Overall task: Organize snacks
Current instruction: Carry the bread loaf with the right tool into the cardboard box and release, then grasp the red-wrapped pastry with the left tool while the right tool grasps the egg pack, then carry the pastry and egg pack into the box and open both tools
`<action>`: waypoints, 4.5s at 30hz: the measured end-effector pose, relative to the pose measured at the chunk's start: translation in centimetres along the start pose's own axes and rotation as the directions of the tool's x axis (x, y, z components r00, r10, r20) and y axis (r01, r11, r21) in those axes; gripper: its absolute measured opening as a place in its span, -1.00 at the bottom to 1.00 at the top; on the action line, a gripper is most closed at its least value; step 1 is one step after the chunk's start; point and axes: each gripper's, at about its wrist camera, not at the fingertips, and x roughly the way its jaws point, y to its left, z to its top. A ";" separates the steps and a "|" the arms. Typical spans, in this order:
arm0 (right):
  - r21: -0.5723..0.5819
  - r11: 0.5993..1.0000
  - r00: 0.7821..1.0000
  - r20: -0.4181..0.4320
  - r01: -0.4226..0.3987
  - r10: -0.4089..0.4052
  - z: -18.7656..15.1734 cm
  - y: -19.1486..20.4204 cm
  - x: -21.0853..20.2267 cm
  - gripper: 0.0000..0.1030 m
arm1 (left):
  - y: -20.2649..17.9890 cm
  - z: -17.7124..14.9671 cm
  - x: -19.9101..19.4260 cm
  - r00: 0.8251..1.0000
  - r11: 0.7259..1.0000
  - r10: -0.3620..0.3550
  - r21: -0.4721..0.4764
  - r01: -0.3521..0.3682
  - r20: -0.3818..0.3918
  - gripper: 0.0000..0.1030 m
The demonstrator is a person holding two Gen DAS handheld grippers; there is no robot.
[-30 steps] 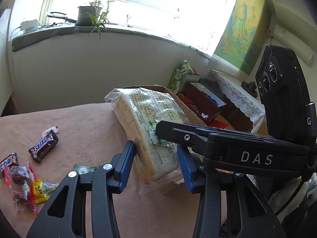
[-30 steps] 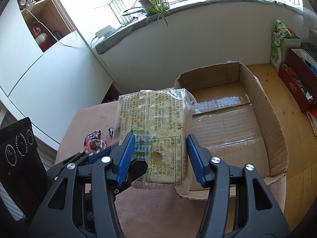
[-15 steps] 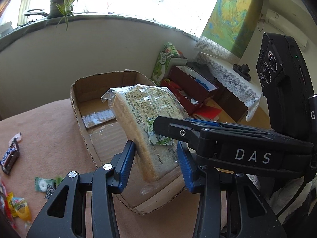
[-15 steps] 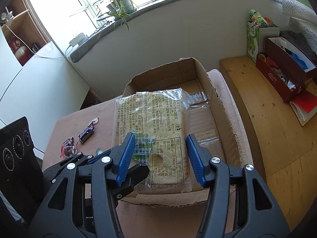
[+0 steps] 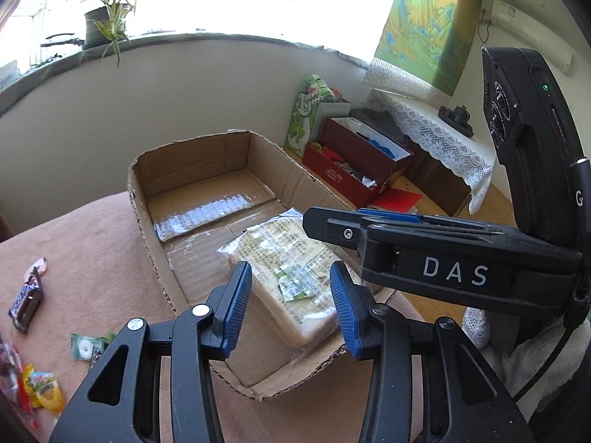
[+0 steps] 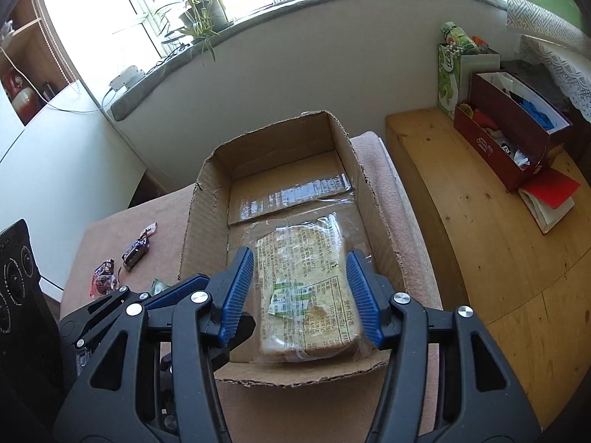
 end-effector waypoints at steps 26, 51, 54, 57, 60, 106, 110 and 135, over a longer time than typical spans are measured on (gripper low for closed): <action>-0.124 0.991 0.997 0.065 0.046 -0.038 -2.2 7.3 -3.0 0.27 | 5.7 -3.2 -8.2 0.991 0.993 0.090 -0.084 -0.081 0.104 -0.07; -0.408 0.906 0.993 -0.081 -0.111 0.085 -11.7 22.2 5.2 0.48 | 20.0 -13.7 -15.3 0.921 0.875 0.390 -0.317 -0.367 0.012 0.15; -0.420 0.899 0.991 -0.101 -0.125 0.091 -12.6 23.4 6.3 0.48 | 20.7 -14.0 -14.9 0.931 0.871 0.364 -0.355 -0.339 0.004 0.15; -0.429 0.894 0.989 -0.119 -0.131 0.087 -13.1 24.4 7.3 0.48 | 21.3 -13.9 -14.2 0.939 0.869 0.344 -0.374 -0.324 -0.013 0.15; -0.431 0.891 0.987 -0.138 -0.140 0.088 -13.2 24.9 8.2 0.48 | 22.1 -13.8 -13.7 0.945 0.864 0.326 -0.396 -0.310 -0.029 0.15; -0.422 0.894 0.983 -0.162 -0.151 0.090 -13.5 23.7 7.8 -0.25 | 22.0 -14.0 -14.3 0.950 0.869 0.312 -0.399 -0.292 -0.017 -0.10; -0.413 0.898 0.985 -0.144 -0.150 0.098 -13.0 23.2 6.9 -0.25 | 21.4 -13.4 -14.6 0.952 0.876 0.307 -0.391 -0.282 0.002 -0.10; -0.322 0.947 0.998 0.059 -0.004 0.024 -3.2 14.6 2.5 -0.25 | 14.8 -4.5 -9.7 0.977 0.962 0.193 -0.214 -0.169 0.096 -0.10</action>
